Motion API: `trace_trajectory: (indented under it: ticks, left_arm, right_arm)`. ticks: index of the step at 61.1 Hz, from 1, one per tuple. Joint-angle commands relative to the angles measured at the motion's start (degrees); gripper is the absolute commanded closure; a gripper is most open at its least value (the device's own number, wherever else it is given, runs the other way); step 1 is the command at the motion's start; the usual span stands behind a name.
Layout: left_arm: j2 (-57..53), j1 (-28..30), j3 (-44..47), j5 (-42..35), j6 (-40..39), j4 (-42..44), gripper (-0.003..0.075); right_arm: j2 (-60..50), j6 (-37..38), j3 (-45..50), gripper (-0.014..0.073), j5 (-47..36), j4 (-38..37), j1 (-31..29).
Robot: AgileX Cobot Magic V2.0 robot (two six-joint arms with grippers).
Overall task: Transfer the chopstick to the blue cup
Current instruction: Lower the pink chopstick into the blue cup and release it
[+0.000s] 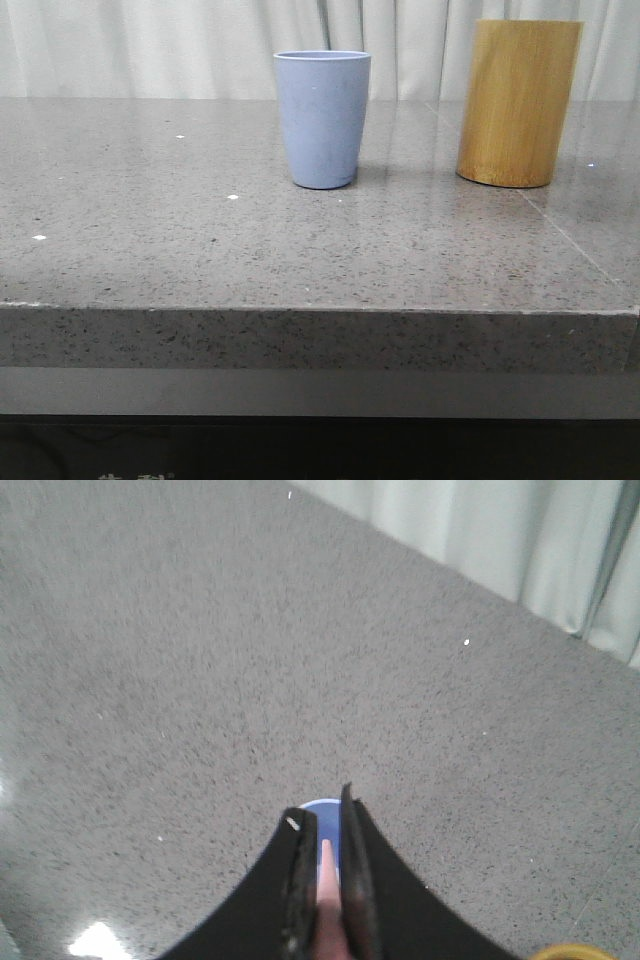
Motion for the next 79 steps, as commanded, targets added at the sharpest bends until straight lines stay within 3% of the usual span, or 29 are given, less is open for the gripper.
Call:
trace_trajectory:
  ticks: [1,21,42,55,66,79]
  left_arm:
    - [-0.32,0.31,-1.4,-4.18,-0.52,-1.07,0.0417]
    - [-0.32,0.31,-1.4,-4.33,-0.52,-1.07,0.0417]
    - [-0.32,0.31,-1.4,-4.33,-0.52,-1.07,0.0417]
    - [-0.32,0.31,-1.4,-4.33,-0.52,-1.07,0.0417]
    - [-0.32,0.31,-1.4,-4.33,-0.52,-1.07,0.0417]
    - [-0.32,0.31,-1.4,-4.33,-0.52,-1.07,0.0417]
  right_arm:
    - [0.71,-0.7,-1.59,0.0659,-5.36,-2.74,1.62]
    - [10.58,-0.7,-1.59,0.0627,-7.09,-2.62,2.21]
    - [11.0,-0.7,-1.59,0.0253,-8.3,-2.51,2.14]
    - [5.55,-0.28,-1.7,0.0251,-0.97,-7.13,2.14]
    - [-3.24,7.9,0.82,0.0251,6.37,-9.56,0.44]
    - [-18.49,12.2,17.33,0.0251,0.09,-10.76,-2.5]
